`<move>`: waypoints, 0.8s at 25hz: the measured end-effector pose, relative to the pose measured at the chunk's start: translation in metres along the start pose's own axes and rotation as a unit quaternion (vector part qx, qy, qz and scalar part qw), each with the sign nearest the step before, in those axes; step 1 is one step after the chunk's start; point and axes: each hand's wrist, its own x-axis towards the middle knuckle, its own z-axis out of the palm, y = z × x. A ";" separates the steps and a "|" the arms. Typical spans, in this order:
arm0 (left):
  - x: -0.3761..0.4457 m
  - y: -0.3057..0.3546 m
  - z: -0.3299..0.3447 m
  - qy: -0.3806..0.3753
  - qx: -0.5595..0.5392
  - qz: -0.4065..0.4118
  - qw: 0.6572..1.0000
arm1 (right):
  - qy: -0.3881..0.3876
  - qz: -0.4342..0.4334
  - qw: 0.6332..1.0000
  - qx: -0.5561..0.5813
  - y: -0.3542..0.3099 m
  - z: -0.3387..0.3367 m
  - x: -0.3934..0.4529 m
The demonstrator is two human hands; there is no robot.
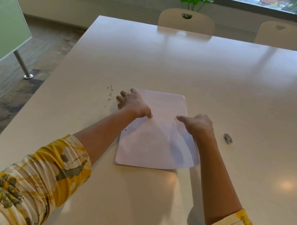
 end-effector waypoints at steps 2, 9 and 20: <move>-0.001 0.001 0.000 -0.003 -0.006 -0.004 1.000 | -0.022 0.010 0.999 0.042 0.001 -0.001 0.005; -0.007 0.002 0.002 -0.001 -0.021 -0.007 1.000 | -0.050 -0.024 0.995 0.079 -0.002 0.004 0.013; 0.009 -0.001 -0.034 -0.059 -0.451 0.055 0.889 | -0.051 -0.196 0.890 0.409 -0.004 -0.020 0.002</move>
